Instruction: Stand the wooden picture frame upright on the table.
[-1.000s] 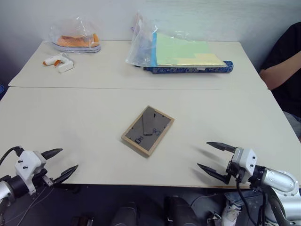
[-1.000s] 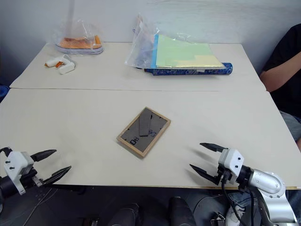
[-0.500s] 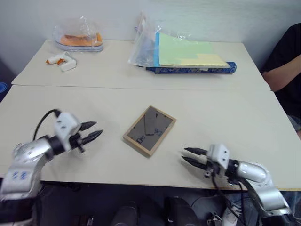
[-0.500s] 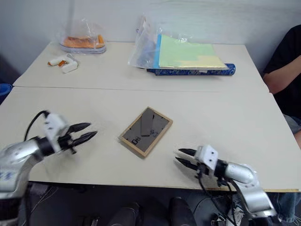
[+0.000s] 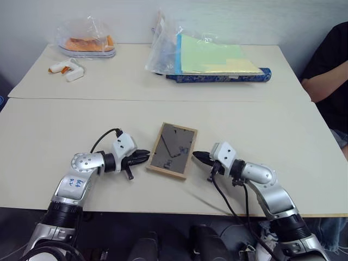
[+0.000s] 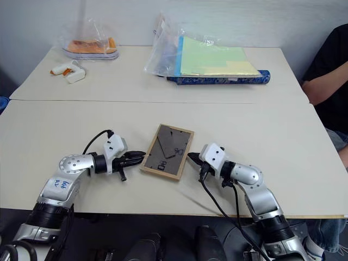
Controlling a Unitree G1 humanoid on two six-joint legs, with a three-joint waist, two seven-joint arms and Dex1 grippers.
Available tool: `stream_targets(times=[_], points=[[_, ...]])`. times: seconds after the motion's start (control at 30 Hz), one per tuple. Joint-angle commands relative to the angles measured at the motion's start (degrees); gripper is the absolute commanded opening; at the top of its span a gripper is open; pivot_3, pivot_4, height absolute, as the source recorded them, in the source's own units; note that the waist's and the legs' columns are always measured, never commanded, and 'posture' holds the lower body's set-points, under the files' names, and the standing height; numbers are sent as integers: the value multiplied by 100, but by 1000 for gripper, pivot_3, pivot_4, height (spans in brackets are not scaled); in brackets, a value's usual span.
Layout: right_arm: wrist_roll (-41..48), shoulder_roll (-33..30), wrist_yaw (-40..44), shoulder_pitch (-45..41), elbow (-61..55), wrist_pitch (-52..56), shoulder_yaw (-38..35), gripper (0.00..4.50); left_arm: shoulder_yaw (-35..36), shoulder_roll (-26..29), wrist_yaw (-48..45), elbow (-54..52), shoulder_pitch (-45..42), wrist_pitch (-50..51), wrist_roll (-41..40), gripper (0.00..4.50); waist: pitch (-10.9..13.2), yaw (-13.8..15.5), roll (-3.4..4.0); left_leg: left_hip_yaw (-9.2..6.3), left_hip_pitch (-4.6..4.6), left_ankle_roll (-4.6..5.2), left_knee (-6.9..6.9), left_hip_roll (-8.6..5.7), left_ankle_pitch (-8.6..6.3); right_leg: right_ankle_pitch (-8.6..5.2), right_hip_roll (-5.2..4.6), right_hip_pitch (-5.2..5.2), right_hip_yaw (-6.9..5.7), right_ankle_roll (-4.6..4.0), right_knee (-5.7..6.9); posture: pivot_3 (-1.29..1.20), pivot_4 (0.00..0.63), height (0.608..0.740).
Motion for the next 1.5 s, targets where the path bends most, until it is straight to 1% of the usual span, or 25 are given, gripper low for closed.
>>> stream_targets(times=[0.03,0.1,0.17,0.2,0.23,0.27,0.3,0.37,0.43,0.47,0.53,0.63,0.67,0.77,0.93,1.07,1.17,1.33,1.43,1.47,1.5], points=[[119,-109,99,-104,-118,-6,-119,26,60,-61,95,-393,259,108,-91,670,0,0,0,1,0,1,0,-1,-1,0,-1,0,1,0,1,0,150,740],[140,-184,159,-90,-138,15,-142,26,181,-42,197,-523,404,232,-127,670,0,0,0,0,0,1,1,-1,-1,0,-1,0,1,0,3,0,150,740],[208,-316,257,-60,-195,25,-231,26,432,85,137,-725,604,507,-391,670,0,0,0,0,0,1,0,-1,-1,0,0,-1,1,0,4,0,150,740],[266,-407,334,-42,-239,31,-291,26,596,184,95,-834,699,799,-578,670,0,-1,0,1,0,2,0,-1,-2,0,-1,-1,2,0,5,0,150,740],[351,-495,414,-10,-316,72,-357,26,812,249,181,-916,744,1305,-814,670,0,-9,0,1,0,2,0,-1,-2,0,-1,-1,2,0,5,0,150,740],[474,-596,521,39,-433,169,-414,0,1052,316,229,-1008,751,1931,-1181,1047,0,-7,0,0,-1,2,0,0,-2,0,-1,-2,2,0,6,0,150,740],[590,-691,631,93,-563,292,-434,0,1255,372,268,-1091,729,2602,-1578,1232,0,-3,-1,0,1,2,-1,1,-2,0,-1,-2,2,-1,9,0,150,740],[687,-851,776,195,-786,487,-409,0,1522,496,284,-1152,600,3905,-2297,1825,0,-5,0,-4,0,2,0,2,-2,-1,0,-2,1,-1,12,0,150,740],[714,-911,788,290,-975,695,-342,0,1730,621,224,-1076,289,5274,-3030,2451,0,-5,-1,-4,0,3,2,2,-3,-1,0,1,1,-1,15,0,150,740],[683,-918,787,334,-1031,737,-290,0,1840,598,261,-975,69,5797,-3292,2752,0,2,-1,-4,0,4,2,2,-4,-1,0,1,2,-1,16,0,150,740],[596,-902,760,387,-1086,805,-198,0,1932,448,575,-622,-440,6606,-3381,3382,0,24,-3,-10,-4,6,10,-1,-5,-1,-1,2,-1,-1,22,0,150,740],[510,-861,666,375,-1103,949,-98,0,1670,238,923,-101,-1117,7421,-3230,4292,-2,20,-6,-17,-5,6,16,-11,-4,0,-5,4,-3,-1,22,0,150,740],[488,-845,640,354,-1096,978,-59,0,1580,142,1029,66,-1312,7554,-3160,4444,-2,12,-6,-17,-5,6,15,-14,-4,0,-6,2,-2,0,27,0,150,740],[424,-793,600,284,-1093,1042,50,0,1155,-16,1230,423,-1739,7652,-3077,4444,-2,7,-6,-17,-4,4,15,-15,-3,0,-5,1,-4,0,36,0,150,740],[342,-691,534,95,-1054,1104,181,0,411,-82,1320,767,-2217,7652,-3178,4444,-4,23,-6,-17,-1,0,15,-19,-1,0,-10,1,-3,0,31,0,150,740],[268,-640,504,-27,-1098,1140,328,0,-38,-84,1392,1088,-2530,7652,-3619,4444,-8,31,-7,-23,1,1,18,-25,0,0,-17,3,-5,0,26,0,150,740],[164,-639,497,-55,-1133,1151,445,0,-61,-177,1629,1368,-2640,7652,-3961,4444,-8,23,-7,-24,1,1,18,-26,0,0,-17,2,-5,0,28,0,150,740],[41,-594,474,-50,-1161,1164,534,0,354,-446,2177,1774,-2683,7652,-4304,4444,-10,42,-8,-26,2,1,19,-28,0,0,-19,3,-7,0,28,0,150,740],[18,-580,460,-41,-1165,1164,542,0,502,-517,2446,1819,-2664,7652,-4473,3865,-10,55,-8,-26,1,2,21,-31,1,0,-23,3,-8,0,28,0,150,740],[14,-577,456,-39,-1157,1158,541,0,523,-524,2485,1807,-2639,7652,-4570,3609,-10,51,-8,-26,1,2,21,-31,1,0,-23,2,-8,0,28,0,150,740],[12,-572,451,-42,-1146,1153,542,0,567,-546,2539,1816,-2616,7652,-4663,3232,-10,41,-8,-26,1,2,21,-31,1,0,-22,2,-8,0,28,0,150,740]])
